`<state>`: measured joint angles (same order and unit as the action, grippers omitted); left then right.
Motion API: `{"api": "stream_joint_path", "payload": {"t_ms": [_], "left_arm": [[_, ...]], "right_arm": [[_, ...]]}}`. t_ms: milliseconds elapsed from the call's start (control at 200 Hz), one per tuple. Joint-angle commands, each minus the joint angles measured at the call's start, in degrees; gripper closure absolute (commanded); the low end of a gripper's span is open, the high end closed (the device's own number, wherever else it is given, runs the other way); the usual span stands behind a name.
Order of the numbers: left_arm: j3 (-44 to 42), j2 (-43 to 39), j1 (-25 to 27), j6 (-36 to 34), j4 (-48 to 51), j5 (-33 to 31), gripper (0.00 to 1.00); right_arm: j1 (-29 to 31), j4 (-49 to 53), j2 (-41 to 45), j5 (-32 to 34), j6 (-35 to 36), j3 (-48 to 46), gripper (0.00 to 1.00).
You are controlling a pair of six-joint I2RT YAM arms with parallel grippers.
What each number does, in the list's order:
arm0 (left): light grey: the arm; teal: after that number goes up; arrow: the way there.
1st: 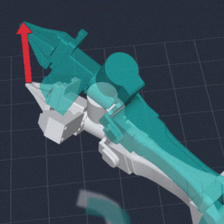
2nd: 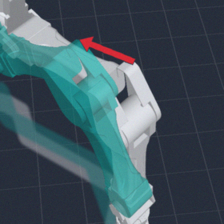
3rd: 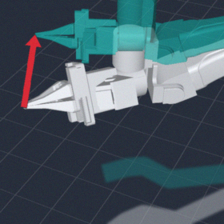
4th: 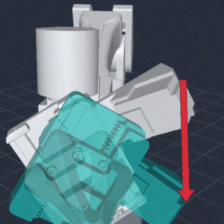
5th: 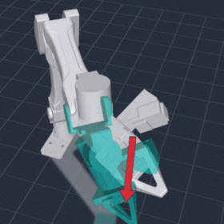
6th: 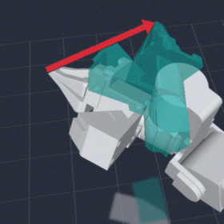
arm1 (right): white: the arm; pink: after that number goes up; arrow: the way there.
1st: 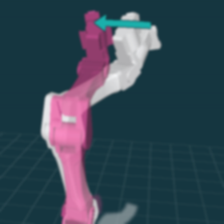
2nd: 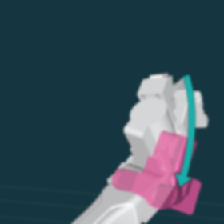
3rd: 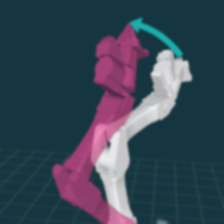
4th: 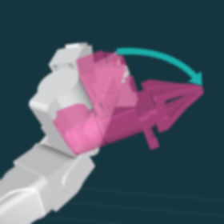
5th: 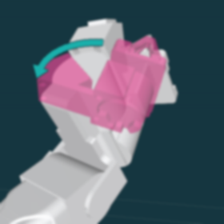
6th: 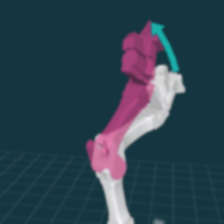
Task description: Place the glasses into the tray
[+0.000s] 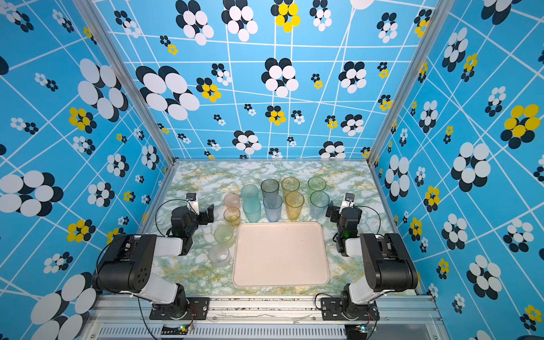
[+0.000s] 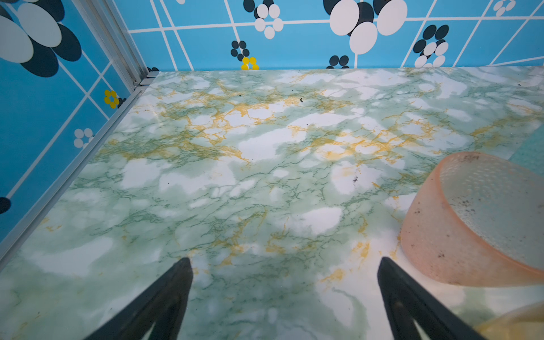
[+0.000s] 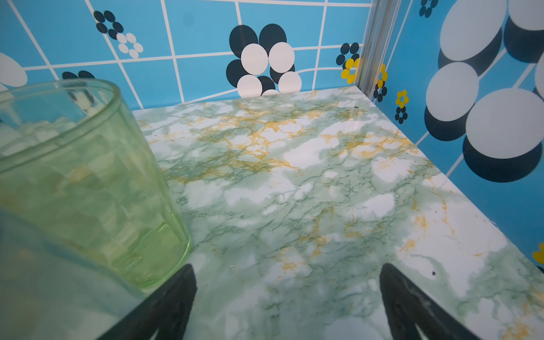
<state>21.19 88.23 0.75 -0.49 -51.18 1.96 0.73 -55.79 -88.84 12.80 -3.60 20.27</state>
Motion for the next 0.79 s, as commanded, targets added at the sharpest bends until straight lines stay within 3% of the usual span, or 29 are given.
{"api": "stream_joint_path", "payload": {"t_ms": [0,450,790], "left_arm": [[1.1,0.2,0.2,-0.1,0.0,0.3,0.01],[1.1,0.2,0.1,-0.1,-0.1,0.7,0.00],[1.1,0.2,0.1,-0.1,0.0,0.7,0.13]], "right_arm": [[-0.1,0.5,-0.3,-0.2,0.3,0.5,0.01],[-0.1,0.6,-0.2,-0.2,0.3,0.6,0.01],[-0.1,0.7,-0.2,-0.2,0.3,0.6,0.01]]}}
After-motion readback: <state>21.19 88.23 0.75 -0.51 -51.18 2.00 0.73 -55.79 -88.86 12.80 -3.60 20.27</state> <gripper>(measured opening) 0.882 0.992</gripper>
